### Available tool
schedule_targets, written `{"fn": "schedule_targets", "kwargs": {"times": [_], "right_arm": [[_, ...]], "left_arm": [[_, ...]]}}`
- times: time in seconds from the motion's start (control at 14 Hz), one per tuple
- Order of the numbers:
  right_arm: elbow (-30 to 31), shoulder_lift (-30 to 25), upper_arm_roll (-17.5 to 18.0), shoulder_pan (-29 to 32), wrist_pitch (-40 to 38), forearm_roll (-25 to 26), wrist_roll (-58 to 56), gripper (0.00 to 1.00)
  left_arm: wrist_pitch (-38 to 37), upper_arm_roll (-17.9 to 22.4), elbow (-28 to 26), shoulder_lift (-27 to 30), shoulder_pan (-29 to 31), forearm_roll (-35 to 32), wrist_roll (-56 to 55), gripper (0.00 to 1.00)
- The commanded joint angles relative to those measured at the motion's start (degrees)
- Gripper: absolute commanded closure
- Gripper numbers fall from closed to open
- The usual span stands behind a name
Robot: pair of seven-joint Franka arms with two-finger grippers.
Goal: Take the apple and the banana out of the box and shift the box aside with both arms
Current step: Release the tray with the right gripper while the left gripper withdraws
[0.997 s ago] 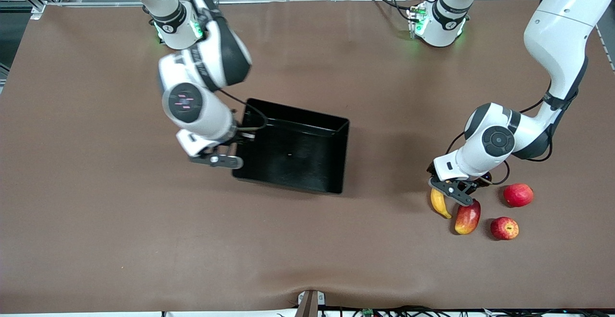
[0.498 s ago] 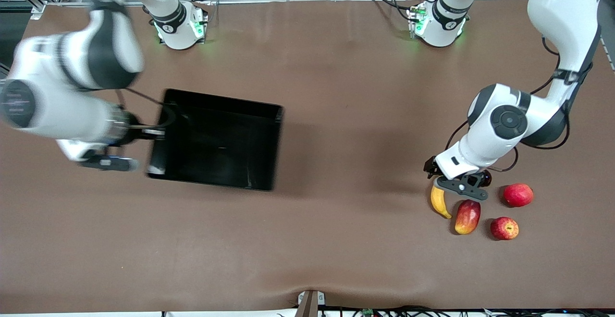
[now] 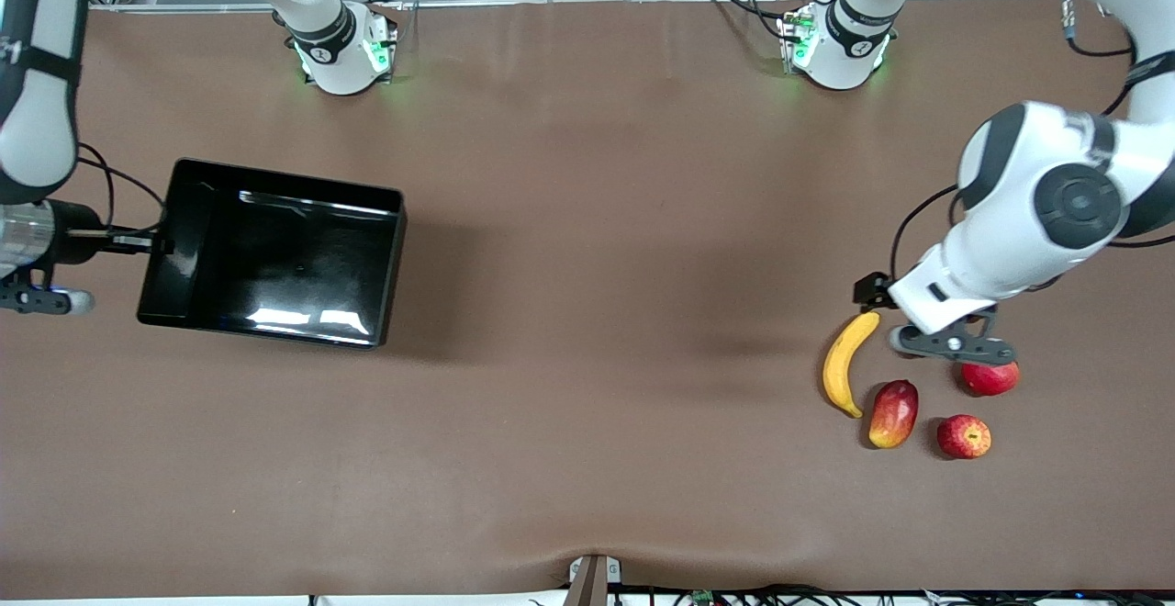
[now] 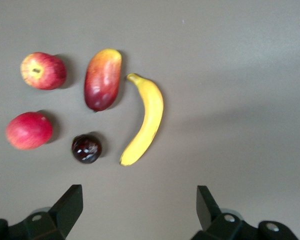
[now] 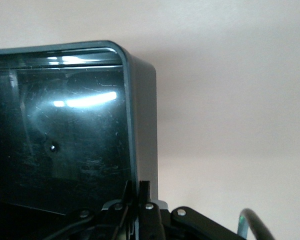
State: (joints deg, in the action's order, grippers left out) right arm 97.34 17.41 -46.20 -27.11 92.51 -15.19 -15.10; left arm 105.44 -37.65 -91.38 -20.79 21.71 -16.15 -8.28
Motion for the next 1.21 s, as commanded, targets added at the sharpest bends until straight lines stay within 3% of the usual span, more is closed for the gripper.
{"fn": "schedule_targets", "kwargs": {"times": [0.0,0.28,0.64,0.93,1.0,1.14], "right_arm": [[1.3,1.7,0.7,5.9,3.4,-0.3,-9.3,1.0],[7.8,3.3,0.9,9.3,14.3,-0.8,-15.2,1.0],[10.4,8.2,1.0,11.2,15.2,-9.6,-23.1,1.0],[10.5,12.9,1.1,13.4,16.5,-13.6,-25.1,1.0],[11.7,12.9,1.1,13.4,16.6,-14.6,-25.5,1.0],[13.0,13.0,1.1,13.4,17.0,-17.6,-25.6,1.0]], "left_arm": [[-5.1,-0.5,2.2,2.7,0.6,1.0,-2.1,0.0],[-7.7,-0.3,2.4,7.9,0.6,1.0,-6.4,0.0],[-14.4,0.3,10.2,8.7,1.8,1.1,-5.3,0.0],[-15.3,1.3,9.0,12.0,0.7,2.4,-3.9,0.0],[-16.7,3.6,9.0,12.6,-1.7,3.0,-3.8,0.0],[-18.1,14.5,9.0,14.5,-11.5,5.1,-3.7,0.0]]}}
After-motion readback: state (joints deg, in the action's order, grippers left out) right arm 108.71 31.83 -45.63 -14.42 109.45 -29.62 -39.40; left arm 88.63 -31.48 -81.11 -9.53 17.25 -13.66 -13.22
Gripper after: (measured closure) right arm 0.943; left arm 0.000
